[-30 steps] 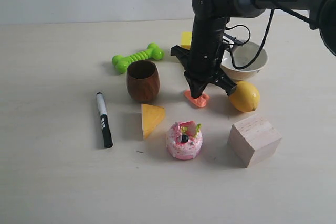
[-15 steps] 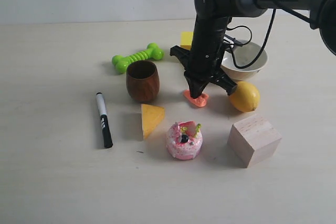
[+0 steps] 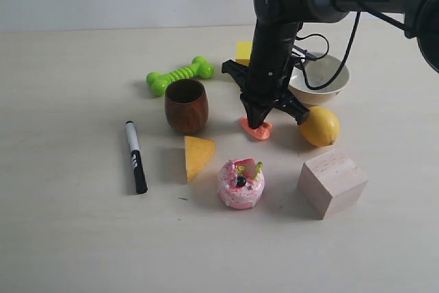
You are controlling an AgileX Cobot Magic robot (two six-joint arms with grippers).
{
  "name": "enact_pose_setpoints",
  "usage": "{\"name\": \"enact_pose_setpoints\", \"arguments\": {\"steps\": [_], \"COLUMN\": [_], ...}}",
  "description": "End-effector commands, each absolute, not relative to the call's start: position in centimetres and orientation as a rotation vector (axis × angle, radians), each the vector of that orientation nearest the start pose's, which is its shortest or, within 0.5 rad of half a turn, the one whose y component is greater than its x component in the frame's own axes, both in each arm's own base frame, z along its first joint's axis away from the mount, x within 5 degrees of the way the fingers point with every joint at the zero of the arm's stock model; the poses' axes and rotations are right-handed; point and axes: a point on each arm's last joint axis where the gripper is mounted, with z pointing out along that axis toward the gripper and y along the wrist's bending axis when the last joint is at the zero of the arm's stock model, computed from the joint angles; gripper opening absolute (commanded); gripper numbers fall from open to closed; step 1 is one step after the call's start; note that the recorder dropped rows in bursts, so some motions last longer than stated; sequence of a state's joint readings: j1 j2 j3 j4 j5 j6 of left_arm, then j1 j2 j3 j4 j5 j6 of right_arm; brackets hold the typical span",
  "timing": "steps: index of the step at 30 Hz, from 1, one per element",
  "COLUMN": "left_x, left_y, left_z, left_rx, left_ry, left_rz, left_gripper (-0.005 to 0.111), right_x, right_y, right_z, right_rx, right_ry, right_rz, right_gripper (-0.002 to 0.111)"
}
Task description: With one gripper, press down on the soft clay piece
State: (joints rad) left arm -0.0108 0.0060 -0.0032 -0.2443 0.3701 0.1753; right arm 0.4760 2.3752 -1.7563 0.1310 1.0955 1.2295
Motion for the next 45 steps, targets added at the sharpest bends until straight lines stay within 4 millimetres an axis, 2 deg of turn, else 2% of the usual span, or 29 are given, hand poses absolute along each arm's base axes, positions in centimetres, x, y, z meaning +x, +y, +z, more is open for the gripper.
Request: {"name": "enact_pose_setpoints", "arguments": {"steps": [1,24,34,45], "left_x": [5.3,5.3,5.3,5.3], "left_y": [-0.8,-0.8,-0.8,-0.8], "left_z": [18.1,18.1,18.1,18.1], "left_rx": [0.021,0.021,0.021,0.021], "left_ry": [1.841,1.841,1.841,1.841], "left_rz": [-0.122,-0.122,-0.122,-0.122], "left_gripper": [0.0,0.0,0.0,0.0], "right_x": [37.8,38.8,39.3,39.3], "right_y": [23.0,22.9,22.5,22.5], "right_z": [2.4,7.3,10.7,12.2], "right_rx": [1.418,1.314,1.268,1.257], "right_ry": [3.076,2.997,2.924,2.902], "right_rz": [0.043,0.115,0.161,0.204], "right_gripper": [0.0,0.0,0.0,0.0]}}
